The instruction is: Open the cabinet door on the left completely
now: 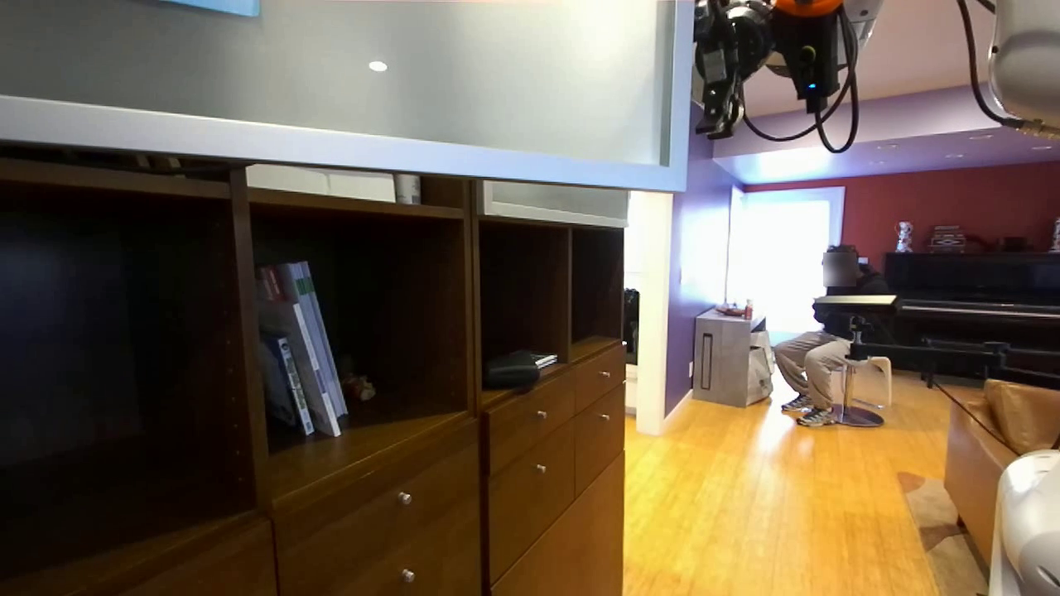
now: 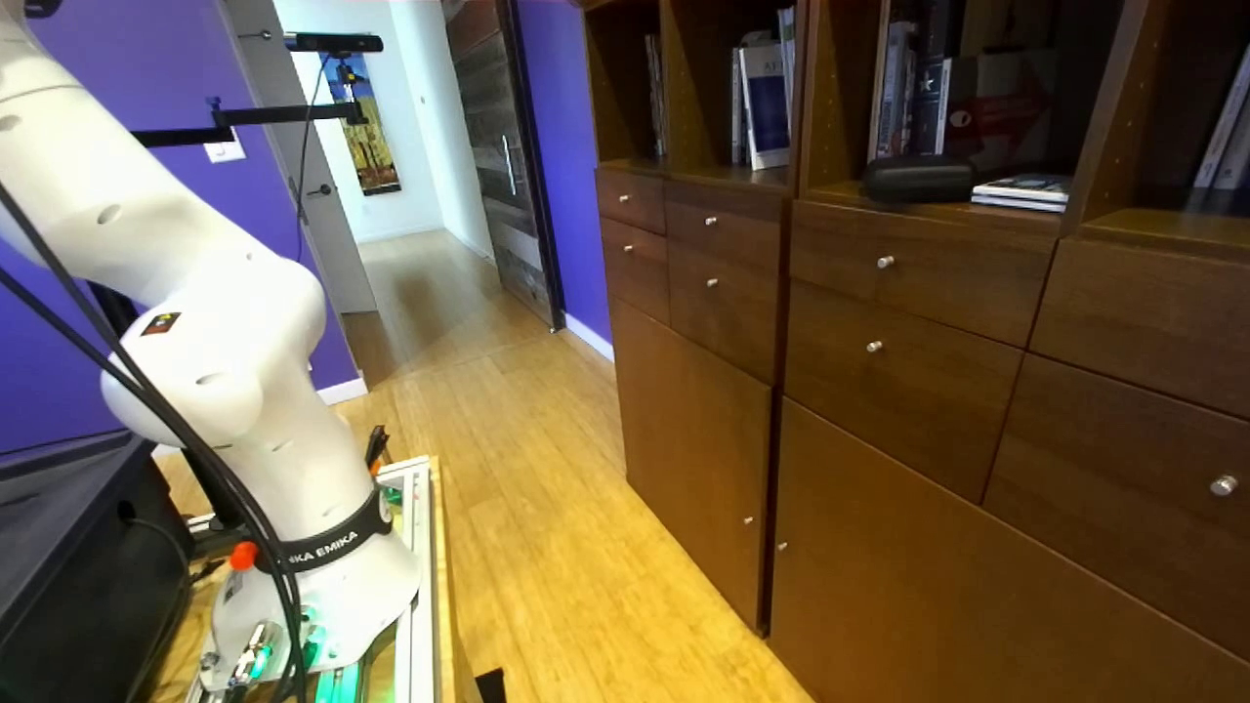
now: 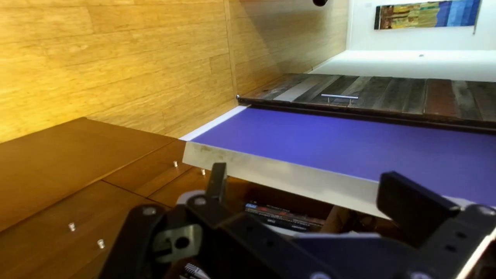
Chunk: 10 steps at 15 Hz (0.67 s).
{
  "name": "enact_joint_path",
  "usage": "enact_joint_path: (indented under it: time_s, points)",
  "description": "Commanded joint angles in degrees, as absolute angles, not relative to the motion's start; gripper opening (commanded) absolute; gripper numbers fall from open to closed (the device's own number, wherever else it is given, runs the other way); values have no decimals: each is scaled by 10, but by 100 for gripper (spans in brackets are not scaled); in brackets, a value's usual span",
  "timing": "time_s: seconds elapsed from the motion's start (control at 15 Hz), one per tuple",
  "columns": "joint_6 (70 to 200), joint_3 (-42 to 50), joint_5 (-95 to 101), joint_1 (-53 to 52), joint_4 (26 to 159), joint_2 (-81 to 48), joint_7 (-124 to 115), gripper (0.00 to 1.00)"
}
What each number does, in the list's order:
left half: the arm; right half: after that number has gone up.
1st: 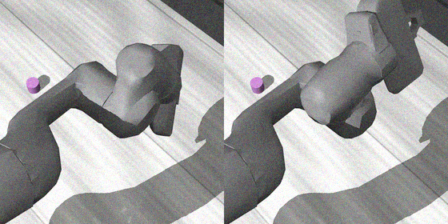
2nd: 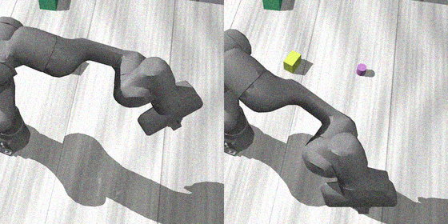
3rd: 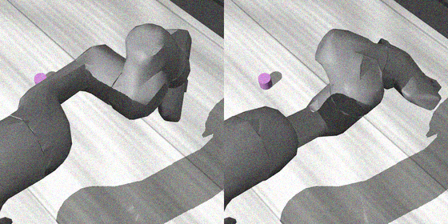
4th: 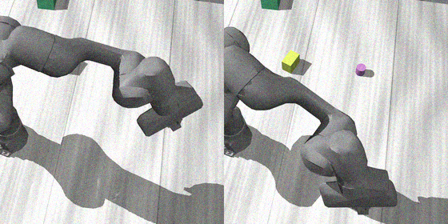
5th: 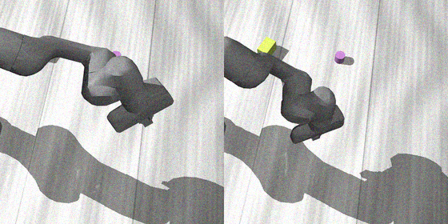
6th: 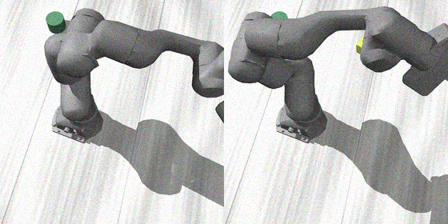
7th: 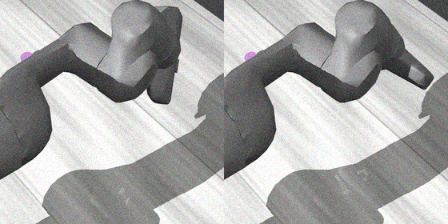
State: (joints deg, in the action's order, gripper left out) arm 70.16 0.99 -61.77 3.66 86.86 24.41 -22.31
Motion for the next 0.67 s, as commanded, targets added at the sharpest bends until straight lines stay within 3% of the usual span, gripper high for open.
enact_joint_path:
  time_s: [0.0,0.6]
  points:
    - [738,11,-588,62,883,276,-244,100]
    - [875,11,-561,83,889,278,-265,100]
